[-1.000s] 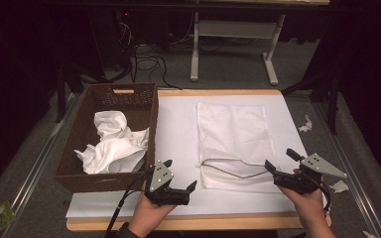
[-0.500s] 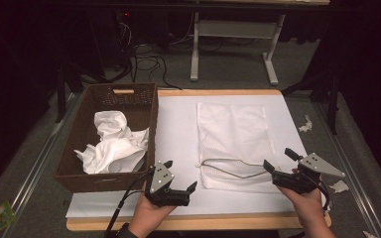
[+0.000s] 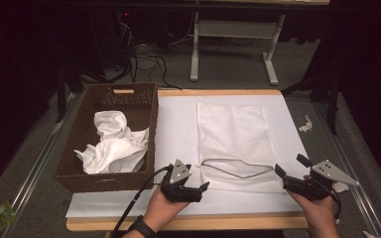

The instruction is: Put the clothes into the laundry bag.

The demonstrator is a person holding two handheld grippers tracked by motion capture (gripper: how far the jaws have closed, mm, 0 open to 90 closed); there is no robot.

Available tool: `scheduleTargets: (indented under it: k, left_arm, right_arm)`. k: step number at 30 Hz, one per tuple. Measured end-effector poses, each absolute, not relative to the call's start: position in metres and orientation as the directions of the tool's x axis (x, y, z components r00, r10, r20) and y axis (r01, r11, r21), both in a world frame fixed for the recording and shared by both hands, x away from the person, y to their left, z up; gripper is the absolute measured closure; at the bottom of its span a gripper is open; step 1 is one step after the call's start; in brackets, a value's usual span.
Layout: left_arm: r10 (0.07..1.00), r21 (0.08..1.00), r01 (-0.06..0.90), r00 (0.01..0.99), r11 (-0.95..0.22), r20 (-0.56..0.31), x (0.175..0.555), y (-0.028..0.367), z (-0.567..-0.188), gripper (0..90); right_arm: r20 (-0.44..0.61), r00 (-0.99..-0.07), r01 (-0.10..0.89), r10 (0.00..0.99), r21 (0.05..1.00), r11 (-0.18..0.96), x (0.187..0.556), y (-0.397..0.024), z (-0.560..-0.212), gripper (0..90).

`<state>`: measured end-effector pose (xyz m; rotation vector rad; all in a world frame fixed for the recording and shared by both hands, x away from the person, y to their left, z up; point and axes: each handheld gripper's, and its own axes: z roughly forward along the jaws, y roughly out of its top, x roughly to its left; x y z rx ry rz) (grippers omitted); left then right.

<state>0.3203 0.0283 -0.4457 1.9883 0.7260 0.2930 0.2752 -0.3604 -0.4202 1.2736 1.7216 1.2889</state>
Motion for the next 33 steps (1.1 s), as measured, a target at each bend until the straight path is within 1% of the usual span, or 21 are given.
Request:
scheduleTargets:
  k: [1, 2, 3, 4, 7, 8, 9, 11, 12, 13, 15, 16, 19, 21, 23, 25, 26, 28, 30, 31, 33]
  left_arm:
    - [0.601, 0.844, 0.376, 0.795, -0.382, -0.082, 0.323, 0.023, -0.45, 20.8]
    - [0.589, 0.821, 0.384, 0.805, -0.421, -0.075, 0.326, 0.014, -0.459, 26.9]
    - [0.589, 0.821, 0.384, 0.805, -0.421, -0.075, 0.326, 0.014, -0.459, 30.5]
    - [0.587, 0.805, 0.386, 0.808, -0.45, -0.059, 0.328, 0.007, -0.465, 30.5]
    - [0.57, 0.751, 0.384, 0.821, -0.537, -0.012, 0.331, -0.007, -0.479, 44.5]
    - [0.567, 0.742, 0.382, 0.824, -0.551, -0.003, 0.331, -0.008, -0.482, 49.5]
    - [0.567, 0.751, 0.375, 0.824, -0.543, -0.001, 0.329, -0.007, -0.482, 51.4]
    - [0.572, 0.747, 0.381, 0.82, -0.545, -0.001, 0.329, -0.006, -0.481, 68.8]
    - [0.575, 0.746, 0.382, 0.818, -0.545, 0.002, 0.329, -0.005, -0.481, 80.9]
    - [0.575, 0.746, 0.382, 0.818, -0.545, 0.002, 0.329, -0.005, -0.481, 84.8]
    - [0.583, 0.744, 0.39, 0.813, -0.543, 0.0, 0.33, -0.001, -0.48, 86.5]
    - [0.588, 0.742, 0.4, 0.809, -0.539, -0.009, 0.331, 0.001, -0.48, 86.5]
    - [0.638, 0.737, 0.424, 0.77, -0.526, 0.012, 0.333, 0.017, -0.479, 86.4]
    - [0.666, 0.739, 0.449, 0.746, -0.503, -0.001, 0.335, 0.027, -0.48, 86.1]
    - [0.676, 0.747, 0.458, 0.737, -0.482, -0.016, 0.335, 0.034, -0.479, 82.0]
    - [0.676, 0.781, 0.432, 0.736, -0.451, -0.017, 0.33, 0.037, -0.474, 70.0]
    - [0.673, 0.803, 0.411, 0.739, -0.432, -0.017, 0.326, 0.039, -0.47, 60.8]
    - [0.653, 0.84, 0.365, 0.757, -0.401, -0.018, 0.318, 0.042, -0.46, 50.7]
    - [0.632, 0.876, 0.325, 0.774, -0.355, -0.031, 0.31, 0.046, -0.453, 41.7]
    - [0.625, 0.879, 0.328, 0.779, -0.345, -0.045, 0.309, 0.047, -0.451, 38.2]
    - [0.611, 0.872, 0.337, 0.79, -0.355, -0.056, 0.306, 0.048, -0.447, 27.0]
  right_arm:
    - [0.061, -0.333, 0.323, 0.941, 0.945, 0.054, 0.275, -0.36, -0.42, 10.6]
    - [0.06, -0.325, 0.33, 0.944, 0.943, 0.053, 0.273, -0.363, -0.422, 10.8]
    - [0.06, -0.325, 0.33, 0.944, 0.943, 0.053, 0.273, -0.363, -0.422, 10.8]
    - [0.06, -0.318, 0.334, 0.946, 0.941, 0.053, 0.273, -0.364, -0.422, 11.0]
    - [0.065, -0.303, 0.349, 0.951, 0.936, 0.047, 0.273, -0.368, -0.426, 11.0]
    - [0.068, -0.302, 0.352, 0.951, 0.935, 0.045, 0.273, -0.369, -0.426, 11.0]
    - [0.066, -0.303, 0.351, 0.951, 0.935, 0.047, 0.274, -0.369, -0.427, 11.0]
    - [0.07, -0.296, 0.358, 0.953, 0.933, 0.042, 0.274, -0.37, -0.427, 11.0]
    - [0.073, -0.298, 0.361, 0.952, 0.932, 0.042, 0.276, -0.37, -0.428, 11.2]
    - [0.071, -0.3, 0.363, 0.951, 0.931, 0.045, 0.276, -0.37, -0.428, 11.2]
    - [0.072, -0.305, 0.365, 0.95, 0.93, 0.046, 0.277, -0.369, -0.429, 11.5]
    - [0.072, -0.305, 0.365, 0.95, 0.93, 0.046, 0.277, -0.369, -0.429, 11.5]
    - [0.076, -0.302, 0.364, 0.95, 0.93, 0.041, 0.277, -0.369, -0.427, 11.8]
    - [0.08, -0.301, 0.365, 0.95, 0.93, 0.037, 0.278, -0.369, -0.427, 11.8]
    - [0.082, -0.305, 0.368, 0.949, 0.929, 0.038, 0.279, -0.369, -0.428, 11.8]
    - [0.088, -0.311, 0.379, 0.946, 0.924, 0.039, 0.282, -0.369, -0.429, 11.9]
    - [0.095, -0.313, 0.388, 0.945, 0.921, 0.036, 0.283, -0.368, -0.429, 11.8]
    - [0.089, -0.322, 0.386, 0.942, 0.921, 0.045, 0.285, -0.368, -0.429, 11.8]
    - [0.096, -0.333, 0.391, 0.938, 0.919, 0.045, 0.285, -0.368, -0.429, 13.6]
    - [0.095, -0.329, 0.391, 0.939, 0.919, 0.044, 0.285, -0.368, -0.429, 14.1]
    - [0.092, -0.33, 0.393, 0.939, 0.918, 0.048, 0.285, -0.367, -0.429, 14.2]
